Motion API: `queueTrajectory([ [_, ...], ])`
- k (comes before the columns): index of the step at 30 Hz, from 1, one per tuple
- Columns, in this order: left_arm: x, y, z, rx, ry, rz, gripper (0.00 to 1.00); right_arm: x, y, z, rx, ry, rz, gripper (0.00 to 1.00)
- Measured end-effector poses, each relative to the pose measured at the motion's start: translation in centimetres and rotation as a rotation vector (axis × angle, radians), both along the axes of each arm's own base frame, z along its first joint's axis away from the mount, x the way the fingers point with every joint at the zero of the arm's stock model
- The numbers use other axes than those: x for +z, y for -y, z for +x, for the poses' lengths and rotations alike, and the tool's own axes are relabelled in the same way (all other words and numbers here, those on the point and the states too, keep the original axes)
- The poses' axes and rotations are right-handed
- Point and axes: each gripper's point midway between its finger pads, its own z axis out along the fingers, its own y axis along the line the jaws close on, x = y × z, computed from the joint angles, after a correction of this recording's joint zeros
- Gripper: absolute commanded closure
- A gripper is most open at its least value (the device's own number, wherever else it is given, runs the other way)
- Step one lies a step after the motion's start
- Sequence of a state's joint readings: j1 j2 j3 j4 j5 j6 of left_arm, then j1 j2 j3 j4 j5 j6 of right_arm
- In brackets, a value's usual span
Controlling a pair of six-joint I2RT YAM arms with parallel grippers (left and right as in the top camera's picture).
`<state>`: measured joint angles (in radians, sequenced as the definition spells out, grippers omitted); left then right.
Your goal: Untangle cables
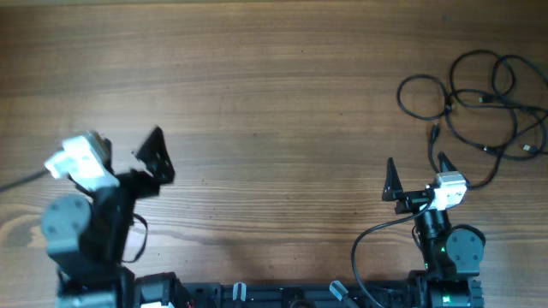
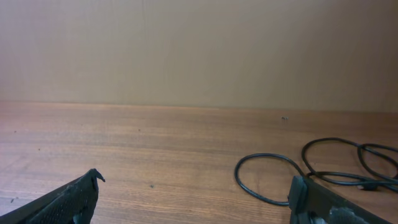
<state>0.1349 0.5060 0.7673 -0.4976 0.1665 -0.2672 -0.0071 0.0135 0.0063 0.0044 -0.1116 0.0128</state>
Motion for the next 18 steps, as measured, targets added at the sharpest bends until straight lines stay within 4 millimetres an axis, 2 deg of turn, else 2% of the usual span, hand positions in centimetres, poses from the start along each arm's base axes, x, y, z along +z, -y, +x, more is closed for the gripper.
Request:
queueTrajectory([
  [2, -1.3, 0.5, -0.4, -0.019, 0.063, 0.011, 0.00, 0.0, 0.0, 0.0, 0.000, 0.000, 0.000, 0.00],
  [3, -2.9, 0.8, -0.9, -0.032, 0.082, 0.013, 0.00, 0.0, 0.0, 0.0, 0.000, 0.000, 0.000, 0.00],
  [5, -4.7, 1.2, -1.2, -0.046, 0.120, 0.017, 0.00, 0.0, 0.0, 0.0, 0.000, 0.000, 0.000, 0.00],
  [9, -6.4, 1.5, -1.2, -0.061, 0.202, 0.026, 0.00, 0.0, 0.0, 0.0, 0.000, 0.000, 0.000, 0.00],
  [15, -9.9, 1.5, -0.8, -0.046, 0.216, 0.045, 0.00, 0.0, 0.0, 0.0, 0.000, 0.000, 0.000, 0.00],
  [18, -10.2, 1.5, -0.7, -0.041, 0.243, 0.086, 0.00, 0.0, 0.0, 0.0, 0.000, 0.000, 0.000, 0.00],
])
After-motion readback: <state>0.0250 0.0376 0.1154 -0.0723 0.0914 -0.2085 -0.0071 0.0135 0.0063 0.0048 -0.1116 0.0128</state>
